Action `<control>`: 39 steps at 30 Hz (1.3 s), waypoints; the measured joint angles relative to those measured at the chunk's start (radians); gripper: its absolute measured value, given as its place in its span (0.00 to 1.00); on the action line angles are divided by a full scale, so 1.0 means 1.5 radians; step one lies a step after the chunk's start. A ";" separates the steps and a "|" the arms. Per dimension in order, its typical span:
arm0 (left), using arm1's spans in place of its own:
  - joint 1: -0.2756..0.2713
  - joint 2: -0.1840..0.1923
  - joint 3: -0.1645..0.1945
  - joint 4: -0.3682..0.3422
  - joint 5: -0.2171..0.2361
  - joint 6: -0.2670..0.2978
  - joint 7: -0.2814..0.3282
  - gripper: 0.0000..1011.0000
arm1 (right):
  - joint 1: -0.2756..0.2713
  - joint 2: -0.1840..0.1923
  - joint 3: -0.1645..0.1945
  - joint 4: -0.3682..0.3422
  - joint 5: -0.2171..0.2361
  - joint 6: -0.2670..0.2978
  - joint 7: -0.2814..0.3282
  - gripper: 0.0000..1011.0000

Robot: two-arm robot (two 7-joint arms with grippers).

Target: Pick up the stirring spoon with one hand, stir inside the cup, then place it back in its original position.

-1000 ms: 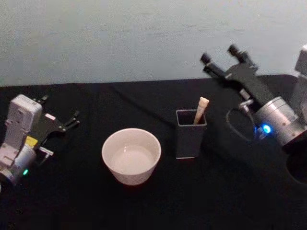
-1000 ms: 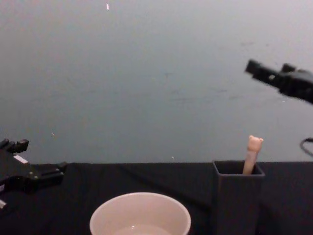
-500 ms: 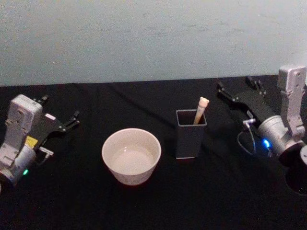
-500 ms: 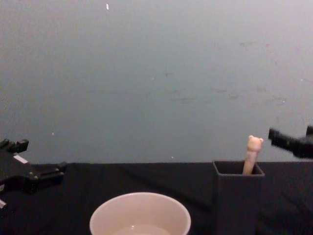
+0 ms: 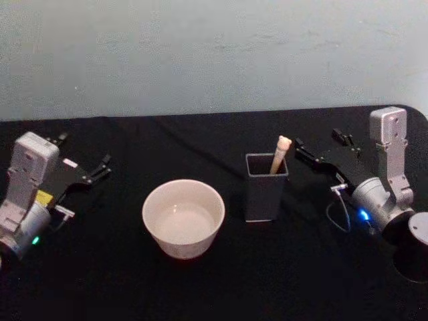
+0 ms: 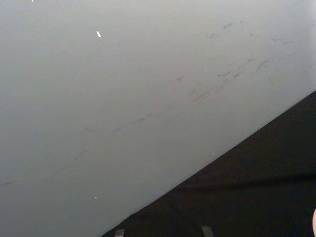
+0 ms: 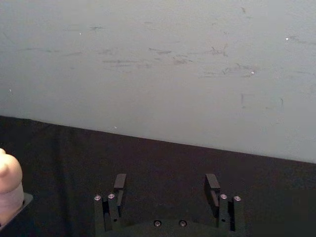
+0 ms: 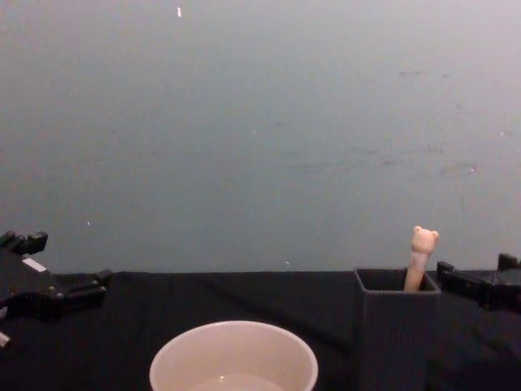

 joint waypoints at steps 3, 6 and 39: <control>0.000 0.000 0.000 0.000 0.000 0.000 0.000 0.99 | 0.000 0.000 0.000 -0.001 0.000 0.000 0.000 0.99; 0.000 0.000 0.000 0.000 0.000 0.000 0.000 0.99 | 0.000 0.001 0.000 -0.002 0.000 0.000 0.000 0.99; 0.000 0.000 0.000 0.000 0.000 0.000 0.000 0.99 | -0.001 0.002 0.000 -0.007 0.005 -0.001 -0.001 0.99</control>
